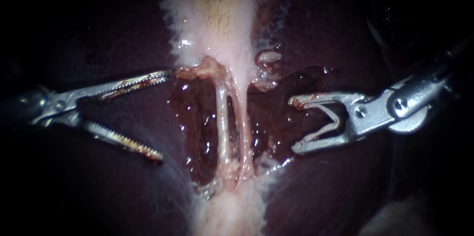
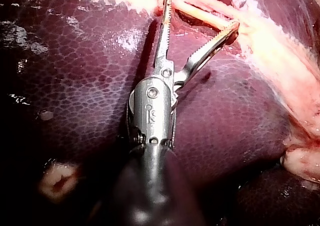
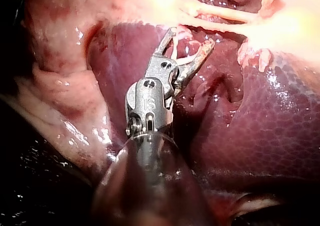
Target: Grabbing gallbladder
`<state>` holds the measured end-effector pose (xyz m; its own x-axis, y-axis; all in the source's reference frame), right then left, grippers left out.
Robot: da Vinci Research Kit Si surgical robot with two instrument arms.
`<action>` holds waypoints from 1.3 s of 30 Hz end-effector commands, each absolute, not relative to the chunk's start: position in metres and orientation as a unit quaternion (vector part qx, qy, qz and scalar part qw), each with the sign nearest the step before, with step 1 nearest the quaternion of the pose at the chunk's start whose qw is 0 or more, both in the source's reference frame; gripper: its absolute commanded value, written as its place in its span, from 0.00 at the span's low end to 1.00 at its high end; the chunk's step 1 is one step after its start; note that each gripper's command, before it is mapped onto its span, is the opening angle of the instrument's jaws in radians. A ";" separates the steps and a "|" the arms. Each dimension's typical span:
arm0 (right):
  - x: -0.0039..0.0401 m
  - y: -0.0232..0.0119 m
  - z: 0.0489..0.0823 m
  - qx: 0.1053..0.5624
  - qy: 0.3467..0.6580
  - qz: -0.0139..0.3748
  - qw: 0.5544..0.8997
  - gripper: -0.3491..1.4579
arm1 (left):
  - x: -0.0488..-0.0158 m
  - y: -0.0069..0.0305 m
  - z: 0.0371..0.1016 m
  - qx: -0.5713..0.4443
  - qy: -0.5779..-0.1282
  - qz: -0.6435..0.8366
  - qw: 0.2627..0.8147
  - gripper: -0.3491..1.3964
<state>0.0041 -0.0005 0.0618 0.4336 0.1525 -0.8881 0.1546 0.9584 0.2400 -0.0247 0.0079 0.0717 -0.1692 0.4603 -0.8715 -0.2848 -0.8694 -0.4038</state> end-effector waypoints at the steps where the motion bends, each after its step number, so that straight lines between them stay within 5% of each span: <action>1: 0.0041 -0.0005 0.0618 0.144 0.532 -0.001 0.834 0.47 | -0.0247 0.0079 0.0718 -0.596 -0.073 0.761 0.245 0.91; 18: 0.0041 -0.0004 0.0619 0.144 0.532 -0.001 0.834 0.47 | -0.0243 0.0126 0.0702 -0.509 -0.125 0.815 0.248 0.89; 28: 0.0041 -0.0004 0.0620 0.144 0.532 0.000 0.834 0.47 | -0.0278 0.0153 0.0724 -0.480 -0.130 0.829 0.254 0.73; 39: 0.0042 -0.0003 0.0620 0.144 0.532 0.000 0.834 0.47 | -0.0278 0.0167 0.0762 -0.454 -0.136 0.844 0.251 0.54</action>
